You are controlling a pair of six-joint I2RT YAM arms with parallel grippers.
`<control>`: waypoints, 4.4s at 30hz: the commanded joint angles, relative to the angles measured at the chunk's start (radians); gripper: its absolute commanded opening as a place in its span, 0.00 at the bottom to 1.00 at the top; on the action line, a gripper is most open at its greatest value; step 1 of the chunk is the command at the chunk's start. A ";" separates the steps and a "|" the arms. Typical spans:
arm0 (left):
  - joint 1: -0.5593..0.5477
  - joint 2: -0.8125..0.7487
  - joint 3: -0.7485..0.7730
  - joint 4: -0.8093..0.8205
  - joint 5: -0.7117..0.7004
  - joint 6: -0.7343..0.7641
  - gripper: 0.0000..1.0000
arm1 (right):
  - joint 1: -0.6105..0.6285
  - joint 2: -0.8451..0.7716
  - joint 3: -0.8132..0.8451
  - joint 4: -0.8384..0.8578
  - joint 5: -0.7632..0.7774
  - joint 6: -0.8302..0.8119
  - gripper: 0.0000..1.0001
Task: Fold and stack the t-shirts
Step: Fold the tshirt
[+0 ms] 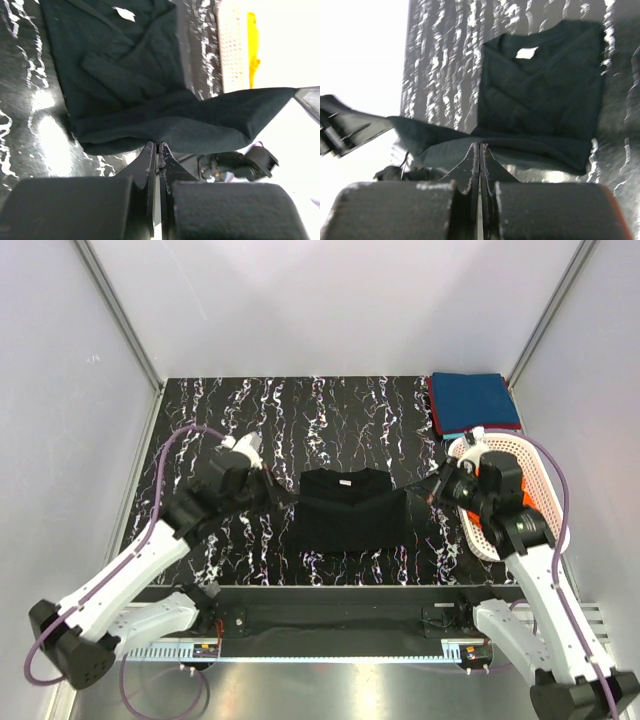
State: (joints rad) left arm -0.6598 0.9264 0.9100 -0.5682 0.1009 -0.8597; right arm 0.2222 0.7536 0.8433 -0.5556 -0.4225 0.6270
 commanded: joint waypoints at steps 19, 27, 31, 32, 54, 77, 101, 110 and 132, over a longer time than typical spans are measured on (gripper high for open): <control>0.272 0.629 0.515 0.087 0.138 0.209 0.00 | -0.010 0.564 0.303 0.209 0.231 -0.196 0.00; 0.324 0.958 0.739 0.100 0.192 0.258 0.00 | -0.041 0.824 0.424 0.278 0.208 -0.207 0.00; 0.357 1.113 0.881 0.100 0.246 0.252 0.00 | -0.060 0.952 0.494 0.289 0.185 -0.223 0.00; 0.368 1.138 0.901 0.102 0.253 0.251 0.00 | -0.063 0.978 0.523 0.292 0.179 -0.225 0.00; 0.434 1.313 1.034 0.102 0.163 0.269 0.18 | -0.142 1.238 0.737 0.174 0.036 -0.199 0.45; 0.239 1.083 0.597 0.258 0.217 0.266 0.37 | -0.023 0.920 0.226 0.262 -0.050 0.005 0.73; 0.230 1.043 0.348 0.239 -0.064 0.257 0.38 | 0.016 0.995 0.025 0.425 0.128 -0.125 0.00; 0.230 0.890 0.303 0.212 -0.130 0.249 0.40 | 0.016 0.900 0.019 0.382 0.079 -0.125 0.29; 0.196 0.834 0.259 0.320 0.113 0.163 0.43 | 0.063 1.159 0.436 0.233 -0.409 -0.156 0.00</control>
State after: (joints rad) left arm -0.4656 1.7172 1.2034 -0.2752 0.2642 -0.6777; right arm 0.2810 1.8019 1.2694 -0.3317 -0.7128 0.5083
